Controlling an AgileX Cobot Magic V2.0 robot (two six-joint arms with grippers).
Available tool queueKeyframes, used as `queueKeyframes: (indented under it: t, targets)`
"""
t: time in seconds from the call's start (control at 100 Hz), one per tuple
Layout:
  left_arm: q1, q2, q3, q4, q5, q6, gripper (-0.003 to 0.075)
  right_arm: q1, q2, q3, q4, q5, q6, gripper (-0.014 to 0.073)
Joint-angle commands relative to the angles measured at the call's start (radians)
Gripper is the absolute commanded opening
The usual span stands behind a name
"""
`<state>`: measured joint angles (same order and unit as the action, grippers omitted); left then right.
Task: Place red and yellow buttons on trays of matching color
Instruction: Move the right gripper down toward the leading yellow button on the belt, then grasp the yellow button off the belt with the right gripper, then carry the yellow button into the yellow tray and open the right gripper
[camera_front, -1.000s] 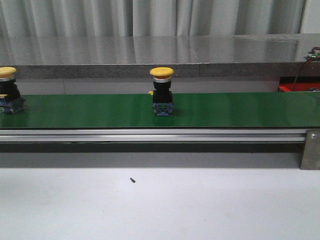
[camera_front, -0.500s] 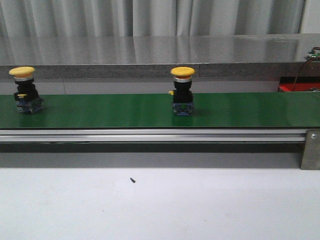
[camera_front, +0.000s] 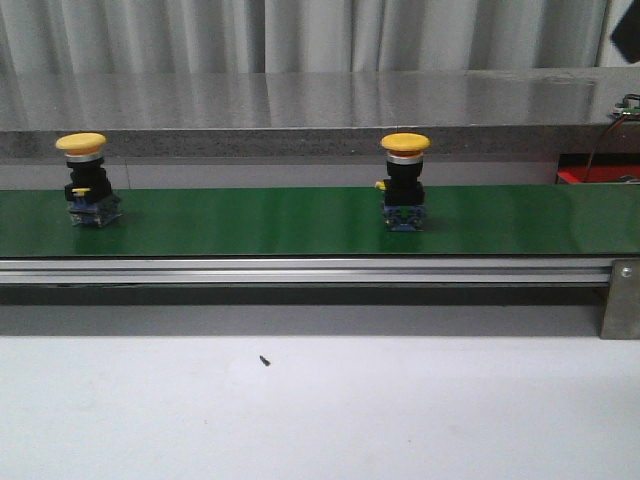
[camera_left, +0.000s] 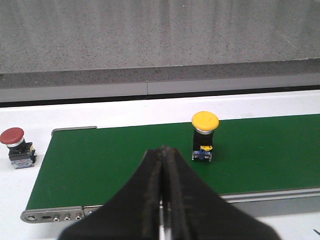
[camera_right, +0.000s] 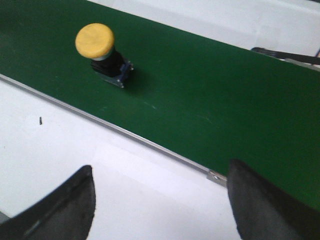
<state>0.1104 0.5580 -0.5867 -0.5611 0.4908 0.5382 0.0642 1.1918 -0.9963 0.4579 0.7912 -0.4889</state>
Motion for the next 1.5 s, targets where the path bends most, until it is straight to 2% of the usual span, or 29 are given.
queueKeyframes:
  t: [0.0, 0.21, 0.65, 0.75, 0.9, 0.98, 1.19, 1.37, 1.49]
  targets:
    - [-0.006, -0.001, -0.026, -0.030, -0.069, 0.002, -0.0020, 0.047, 0.051, -0.064, 0.036, -0.069, -0.008, 0.0552]
    - [-0.006, -0.001, -0.026, -0.038, -0.069, 0.002, -0.0019, 0.131, 0.217, -0.157, 0.036, -0.111, -0.008, 0.0552]
    - [-0.006, -0.001, -0.026, -0.040, -0.069, 0.002, -0.0020, 0.141, 0.480, -0.330, 0.007, -0.136, -0.008, 0.0542]
    - [-0.006, -0.001, -0.026, -0.047, -0.063, 0.002, -0.0019, 0.141, 0.508, -0.340, -0.012, -0.132, -0.007, 0.0452]
    - [-0.006, -0.001, -0.026, -0.048, -0.059, 0.002, -0.0020, 0.129, 0.507, -0.340, -0.017, -0.089, 0.032, 0.0250]
    - [-0.006, -0.001, -0.026, -0.048, -0.059, 0.002, -0.0020, 0.115, 0.492, -0.340, -0.017, -0.049, 0.050, 0.0199]
    - [-0.006, -0.001, -0.026, -0.048, -0.059, 0.002, -0.0020, -0.008, 0.369, -0.340, -0.018, 0.073, 0.064, 0.0196]
    - [-0.006, -0.001, -0.026, -0.048, -0.059, 0.002, -0.0020, -0.226, 0.237, -0.340, -0.018, 0.125, 0.064, 0.0196]
    - [-0.006, -0.001, -0.026, -0.048, -0.063, 0.002, -0.0020, -0.394, 0.216, -0.337, -0.027, 0.145, 0.064, 0.0196]
